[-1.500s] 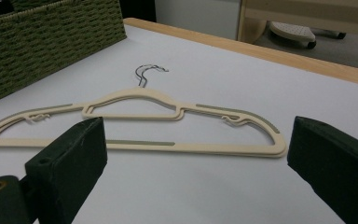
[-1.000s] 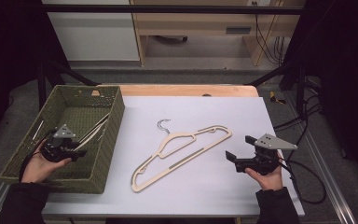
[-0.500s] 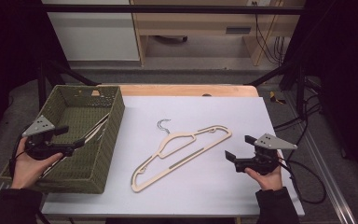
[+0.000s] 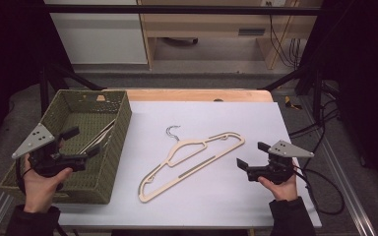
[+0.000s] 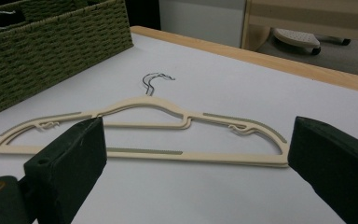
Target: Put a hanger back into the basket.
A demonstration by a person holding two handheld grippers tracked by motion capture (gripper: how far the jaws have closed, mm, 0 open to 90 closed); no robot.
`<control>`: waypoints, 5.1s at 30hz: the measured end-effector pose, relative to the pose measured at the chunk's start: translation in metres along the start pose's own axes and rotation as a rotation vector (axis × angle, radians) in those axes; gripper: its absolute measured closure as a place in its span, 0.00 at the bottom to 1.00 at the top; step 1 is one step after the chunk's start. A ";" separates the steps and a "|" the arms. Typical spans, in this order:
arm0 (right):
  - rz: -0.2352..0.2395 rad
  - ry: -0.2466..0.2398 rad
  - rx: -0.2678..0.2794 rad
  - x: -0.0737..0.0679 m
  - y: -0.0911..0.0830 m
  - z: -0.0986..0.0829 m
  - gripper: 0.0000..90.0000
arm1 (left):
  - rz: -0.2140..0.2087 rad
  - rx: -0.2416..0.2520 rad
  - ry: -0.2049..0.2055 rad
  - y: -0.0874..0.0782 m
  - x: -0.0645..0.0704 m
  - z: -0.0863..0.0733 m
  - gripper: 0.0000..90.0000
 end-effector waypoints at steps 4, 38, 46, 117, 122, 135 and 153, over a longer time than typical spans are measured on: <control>0.000 0.001 0.000 -0.001 0.001 0.001 0.05 | -0.026 0.015 0.010 0.014 0.019 0.001 0.08; 0.026 -0.014 -0.027 -0.043 0.040 0.018 0.07 | -0.197 -0.238 -0.022 0.119 0.075 -0.106 0.10; 0.035 -0.007 -0.037 -0.063 0.067 0.031 0.10 | -0.186 -0.264 -0.047 0.122 0.069 -0.123 0.11; -0.013 -0.052 -0.392 -0.129 0.248 -0.017 0.98 | -0.173 -0.315 -0.058 0.131 0.054 -0.144 0.16; -0.018 -0.018 -0.396 -0.130 0.247 -0.016 0.99 | -0.172 -0.314 -0.059 0.131 0.054 -0.144 0.17; -0.035 -0.034 -0.319 -0.130 0.231 0.002 0.99 | -0.176 -0.306 -0.065 0.134 0.055 -0.141 0.17; 0.004 -0.038 -0.216 -0.133 0.200 0.023 0.99 | -0.217 -0.347 -0.086 0.176 0.048 -0.123 0.35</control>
Point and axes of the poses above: each handheld gripper's, and its own axes: y roughly forward along the jaws, z roughly out of its top, x roughly to its right, the point moved 8 cm from there along y, roughly forward along the jaws, and after that the axes turned 15 degrees about -z, right-handed, at the moved point
